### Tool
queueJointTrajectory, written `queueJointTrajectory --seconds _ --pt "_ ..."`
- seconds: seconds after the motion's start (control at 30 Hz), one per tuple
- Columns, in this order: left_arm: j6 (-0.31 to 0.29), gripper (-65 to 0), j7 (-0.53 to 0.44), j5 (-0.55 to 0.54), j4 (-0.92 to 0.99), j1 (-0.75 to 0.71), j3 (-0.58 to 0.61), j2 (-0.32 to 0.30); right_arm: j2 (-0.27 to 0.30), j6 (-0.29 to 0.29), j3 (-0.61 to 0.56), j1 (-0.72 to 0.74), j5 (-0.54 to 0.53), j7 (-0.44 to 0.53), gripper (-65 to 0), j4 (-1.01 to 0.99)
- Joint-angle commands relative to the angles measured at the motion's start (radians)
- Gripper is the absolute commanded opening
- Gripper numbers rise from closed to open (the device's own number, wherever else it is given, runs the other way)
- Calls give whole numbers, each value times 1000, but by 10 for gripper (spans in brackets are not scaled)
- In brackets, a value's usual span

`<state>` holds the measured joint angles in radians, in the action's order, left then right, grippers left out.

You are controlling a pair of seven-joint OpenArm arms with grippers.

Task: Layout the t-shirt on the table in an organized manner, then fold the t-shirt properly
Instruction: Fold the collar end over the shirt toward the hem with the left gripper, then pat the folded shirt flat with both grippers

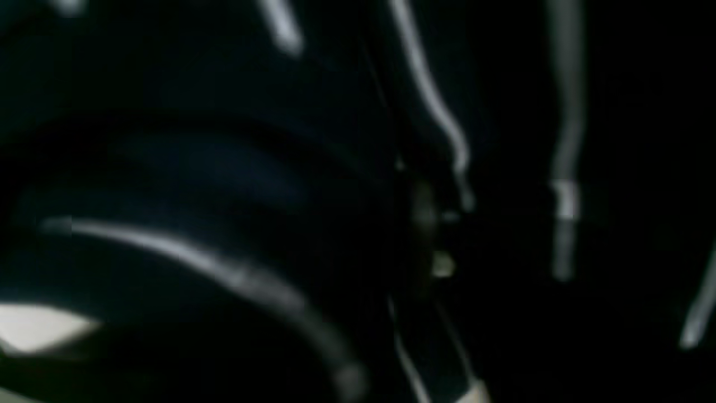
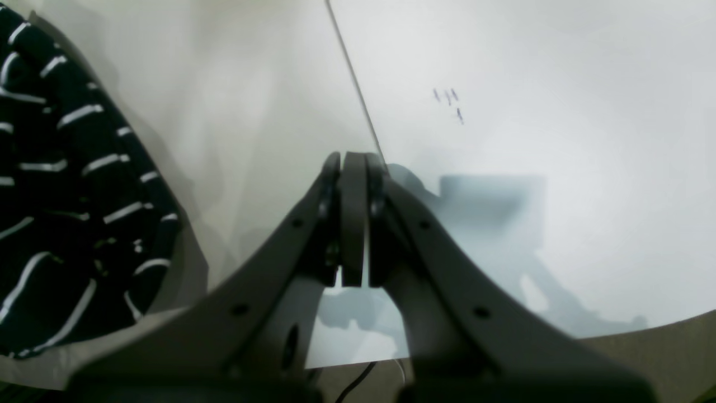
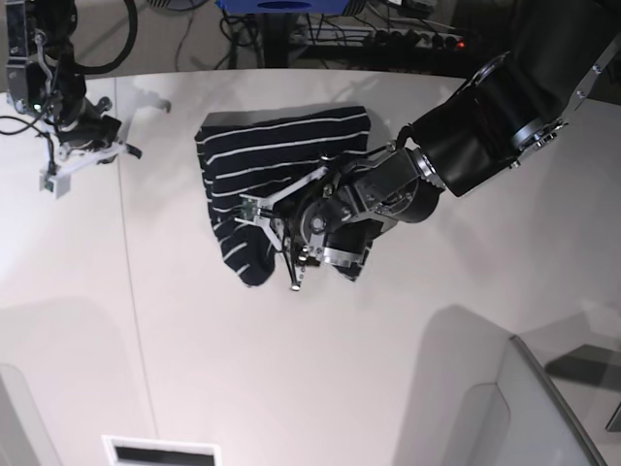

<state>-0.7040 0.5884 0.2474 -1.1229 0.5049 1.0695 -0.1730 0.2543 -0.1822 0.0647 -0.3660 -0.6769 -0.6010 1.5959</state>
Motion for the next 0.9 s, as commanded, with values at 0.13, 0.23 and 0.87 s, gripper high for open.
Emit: queueJointTrajectory --seconds 0.13,0.23,0.87 --pt "6 -176 -2 3 -56 54 -10 5 10 6 1 5 -4 16 -648 14" --pt "6 -128 0 3 -95 74 -10 3 10 6 -1 5 -4 14 -648 14" --pt "6 -451 307 -53 -587 -33 -279 -107 20 26 -62 -44 -4 13 -648 192"
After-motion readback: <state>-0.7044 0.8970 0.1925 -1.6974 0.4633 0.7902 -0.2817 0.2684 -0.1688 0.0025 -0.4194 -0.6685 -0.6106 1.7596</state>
